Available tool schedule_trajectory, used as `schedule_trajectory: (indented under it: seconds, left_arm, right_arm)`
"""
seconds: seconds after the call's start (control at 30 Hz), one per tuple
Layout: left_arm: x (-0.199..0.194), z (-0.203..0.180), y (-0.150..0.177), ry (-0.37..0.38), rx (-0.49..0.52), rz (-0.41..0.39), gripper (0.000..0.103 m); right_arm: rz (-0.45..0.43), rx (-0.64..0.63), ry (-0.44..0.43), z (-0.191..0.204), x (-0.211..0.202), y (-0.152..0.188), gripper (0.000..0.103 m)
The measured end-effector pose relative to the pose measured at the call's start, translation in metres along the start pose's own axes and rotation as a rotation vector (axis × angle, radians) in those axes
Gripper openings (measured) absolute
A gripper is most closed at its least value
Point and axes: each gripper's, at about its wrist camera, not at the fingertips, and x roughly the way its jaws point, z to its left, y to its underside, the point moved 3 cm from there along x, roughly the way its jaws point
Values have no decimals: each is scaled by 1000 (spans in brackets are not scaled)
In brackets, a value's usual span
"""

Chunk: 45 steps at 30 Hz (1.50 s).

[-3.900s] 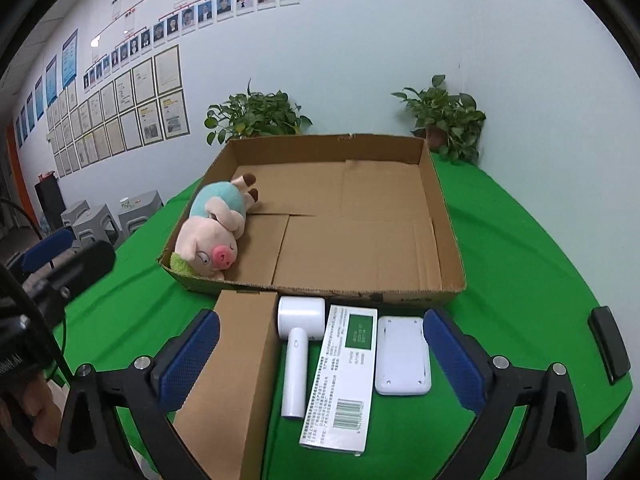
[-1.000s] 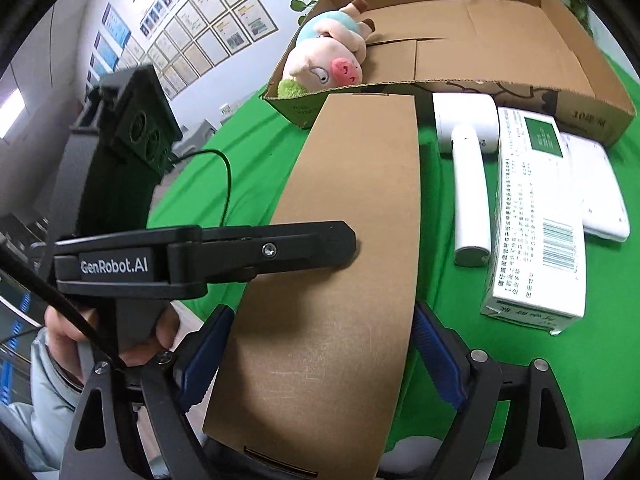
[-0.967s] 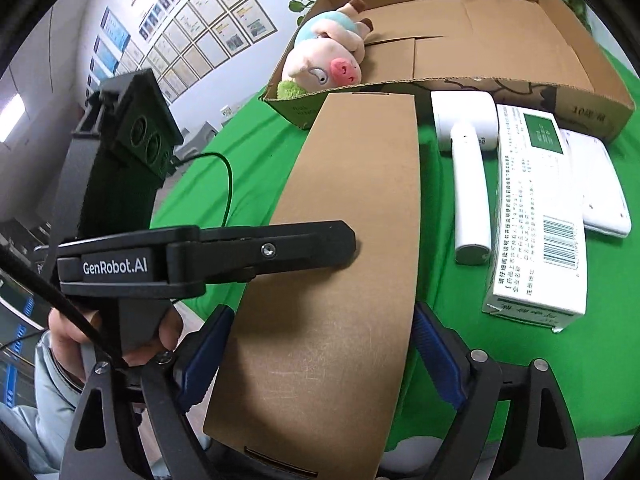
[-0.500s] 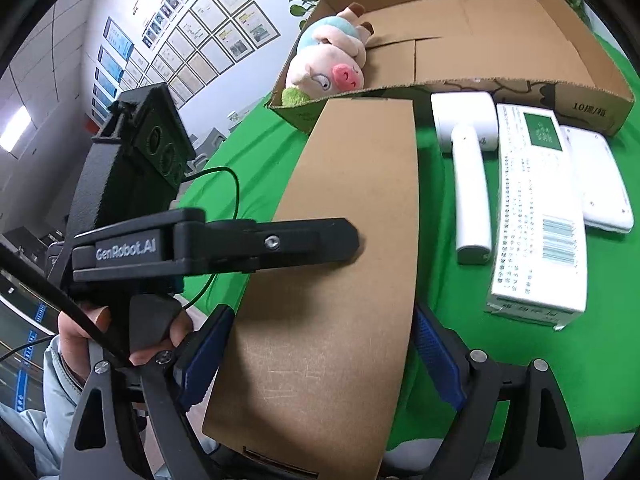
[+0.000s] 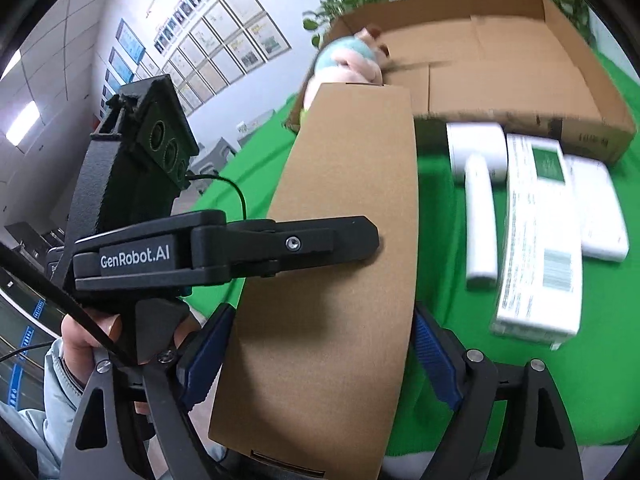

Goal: Organize objects
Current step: 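Lift the brown box into the tray beside the pig and release it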

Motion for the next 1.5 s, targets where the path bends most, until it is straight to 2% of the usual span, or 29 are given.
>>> schedule_trajectory:
  seconds: [0.2,0.33,0.5,0.67,0.83,1.03,1.5]
  left_arm:
    - [-23,-37,-51,-6,121,-98,81]
    - [-35,-68,-96,-18,218,-160,77]
    - [-48,-93,-145,-22,308,-197,74]
    - [-46,-90,-205,-9,304,-201,74]
    - [-39,-77,-237,-4,288,-187,74]
    - [-16,-51,-252,-7,251,-136,74]
    - [73,22,-254,-10,115,6,74]
  right_arm:
    - [-118,-59,58,13,-28,-42,81]
    - [-192,-98,111,18,-44,-82,79]
    - [-253,-109,152,14,-53,-138,79]
    - [-276,-95,150,6,-54,-194,78]
    - [-270,-75,154,2,-36,-237,78]
    - [-228,-50,154,-6,-3,-262,78]
    - [-88,57,157,-59,86,-256,77]
